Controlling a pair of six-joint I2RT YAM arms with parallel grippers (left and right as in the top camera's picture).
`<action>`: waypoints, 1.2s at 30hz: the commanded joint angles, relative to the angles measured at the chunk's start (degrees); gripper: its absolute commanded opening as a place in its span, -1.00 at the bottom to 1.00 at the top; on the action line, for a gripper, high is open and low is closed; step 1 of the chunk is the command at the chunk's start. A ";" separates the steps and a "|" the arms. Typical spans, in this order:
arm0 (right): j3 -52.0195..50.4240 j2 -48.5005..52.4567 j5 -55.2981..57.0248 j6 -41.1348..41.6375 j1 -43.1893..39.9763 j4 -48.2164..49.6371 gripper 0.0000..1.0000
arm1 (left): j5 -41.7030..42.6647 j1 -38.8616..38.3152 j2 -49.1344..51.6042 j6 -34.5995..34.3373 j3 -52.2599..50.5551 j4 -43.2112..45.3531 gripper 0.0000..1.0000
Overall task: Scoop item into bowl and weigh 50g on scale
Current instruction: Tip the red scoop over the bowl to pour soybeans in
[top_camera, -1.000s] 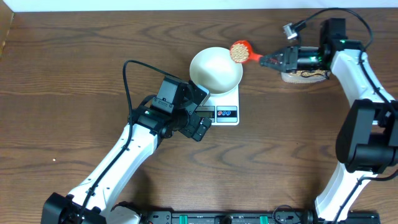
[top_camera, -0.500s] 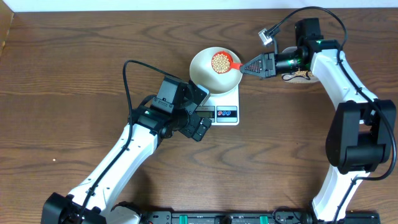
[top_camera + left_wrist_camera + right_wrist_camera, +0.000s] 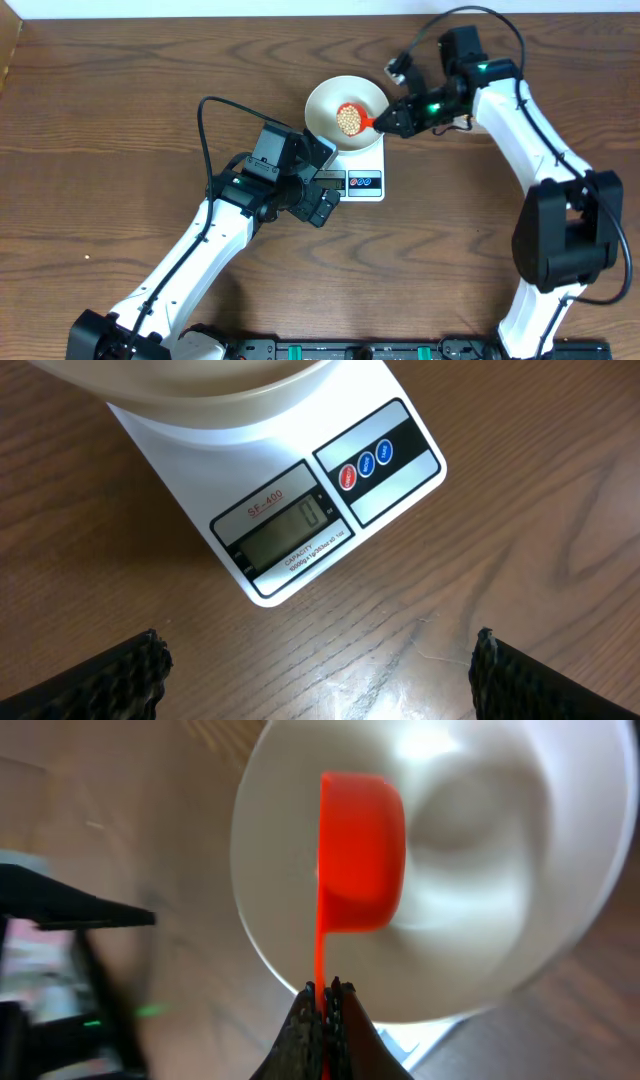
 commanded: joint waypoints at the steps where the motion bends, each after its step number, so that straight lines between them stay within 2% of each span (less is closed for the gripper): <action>1: 2.14 -4.15 10.60 -3.06 2.27 0.33 -0.98 | -0.35 0.22 -0.63 -0.09 0.11 0.02 0.96; 14: 2.14 -5.46 29.20 -10.10 9.66 6.25 -0.98 | -0.35 0.22 -0.63 -0.09 0.11 0.02 0.96; 32: 2.14 -7.91 30.08 -19.54 10.29 7.10 -0.97 | -0.35 0.22 -0.63 -0.09 0.11 0.02 0.96; 36: 2.14 -8.50 30.05 -19.56 10.38 7.04 -0.98 | -0.37 0.22 -0.63 -0.09 0.11 0.02 0.96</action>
